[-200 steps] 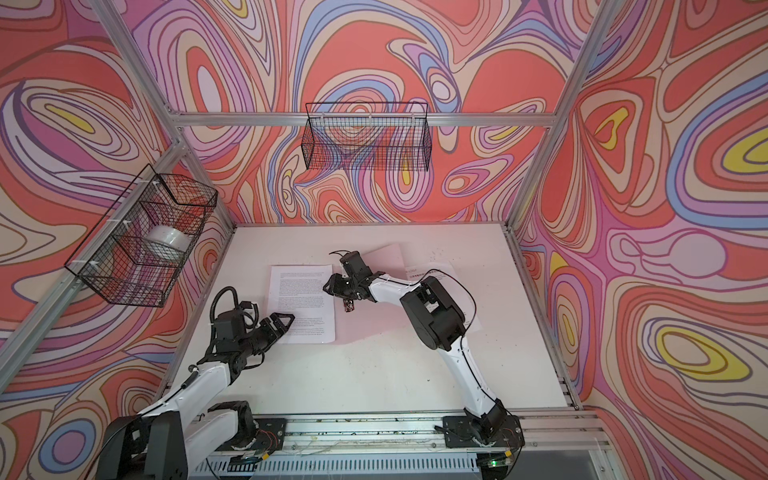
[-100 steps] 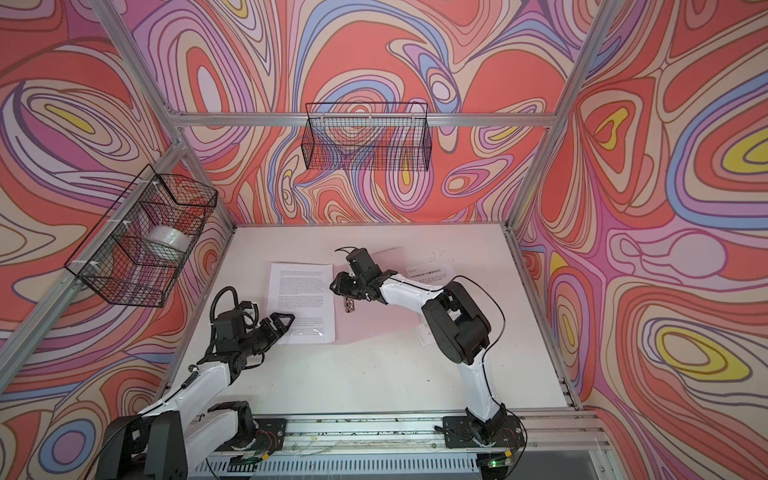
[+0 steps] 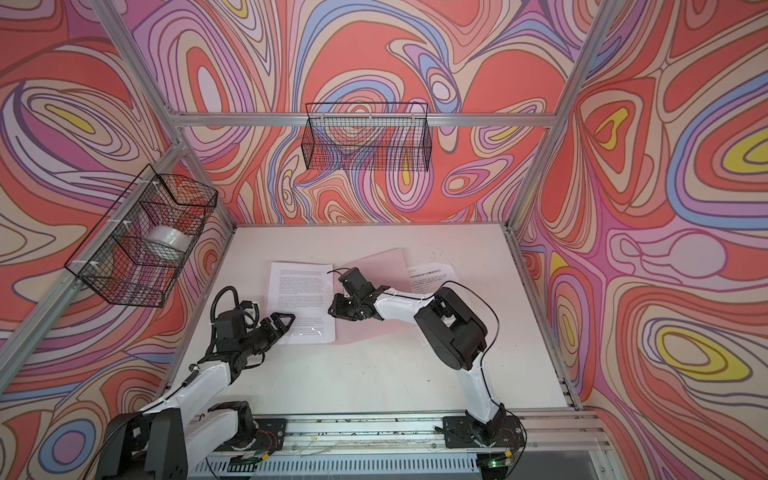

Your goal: Put the files into the folder

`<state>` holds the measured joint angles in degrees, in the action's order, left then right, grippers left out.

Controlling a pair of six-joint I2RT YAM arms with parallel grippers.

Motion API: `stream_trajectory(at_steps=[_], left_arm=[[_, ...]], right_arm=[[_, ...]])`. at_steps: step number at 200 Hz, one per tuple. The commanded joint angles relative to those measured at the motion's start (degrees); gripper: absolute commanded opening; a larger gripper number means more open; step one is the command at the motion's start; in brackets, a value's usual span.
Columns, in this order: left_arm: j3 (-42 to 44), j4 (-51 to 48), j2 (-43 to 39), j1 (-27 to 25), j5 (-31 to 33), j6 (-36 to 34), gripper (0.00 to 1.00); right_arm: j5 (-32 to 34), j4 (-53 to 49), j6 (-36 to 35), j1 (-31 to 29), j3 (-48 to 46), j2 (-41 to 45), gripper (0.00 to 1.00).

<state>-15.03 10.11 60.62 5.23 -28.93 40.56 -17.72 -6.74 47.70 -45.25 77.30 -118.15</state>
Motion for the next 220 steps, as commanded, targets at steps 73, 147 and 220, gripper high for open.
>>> stream_trajectory(at_steps=[73,147,220], left_arm=[[-1.76,1.21,0.55,-0.23,-0.76,-0.22,0.86],[-1.76,1.16,0.53,-0.25,-1.08,-0.13,0.86],[-1.5,0.98,0.46,-0.22,-0.98,-0.35,0.86]], right_arm=[[-2.41,0.56,0.63,-2.77,3.07,-4.62,0.27],[-0.59,0.65,1.14,-4.15,2.74,-3.94,0.27],[6.61,-2.54,-1.36,-3.27,-2.65,2.68,0.32]])
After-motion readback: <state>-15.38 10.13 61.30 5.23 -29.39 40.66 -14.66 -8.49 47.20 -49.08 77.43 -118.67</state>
